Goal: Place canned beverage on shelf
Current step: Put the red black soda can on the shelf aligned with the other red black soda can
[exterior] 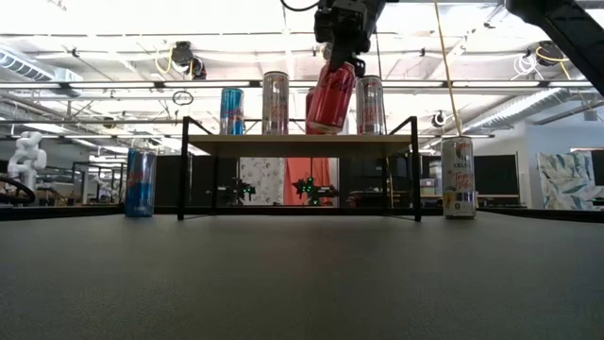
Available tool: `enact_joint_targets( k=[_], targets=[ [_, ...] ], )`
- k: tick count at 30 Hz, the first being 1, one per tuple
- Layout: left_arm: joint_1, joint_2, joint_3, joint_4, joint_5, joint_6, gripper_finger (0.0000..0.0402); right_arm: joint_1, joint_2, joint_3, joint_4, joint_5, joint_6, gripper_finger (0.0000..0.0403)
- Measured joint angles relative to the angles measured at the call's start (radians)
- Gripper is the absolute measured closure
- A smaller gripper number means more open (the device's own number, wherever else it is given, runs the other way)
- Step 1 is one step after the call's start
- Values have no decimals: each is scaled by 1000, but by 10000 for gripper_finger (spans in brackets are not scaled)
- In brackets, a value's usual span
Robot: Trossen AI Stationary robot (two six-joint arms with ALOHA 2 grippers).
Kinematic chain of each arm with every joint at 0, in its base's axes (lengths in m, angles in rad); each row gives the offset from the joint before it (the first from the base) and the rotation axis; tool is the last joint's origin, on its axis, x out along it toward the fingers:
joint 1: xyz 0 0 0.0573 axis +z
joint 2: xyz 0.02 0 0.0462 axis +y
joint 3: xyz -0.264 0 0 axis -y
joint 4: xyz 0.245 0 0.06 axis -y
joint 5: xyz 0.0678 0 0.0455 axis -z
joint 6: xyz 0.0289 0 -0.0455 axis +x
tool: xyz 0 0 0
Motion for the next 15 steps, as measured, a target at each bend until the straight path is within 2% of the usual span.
enact_joint_targets(
  k=[15],
  targets=[
    [0,0,0,0,0,-1,402,-15,9,0,0,-2,10,139]
  ],
)
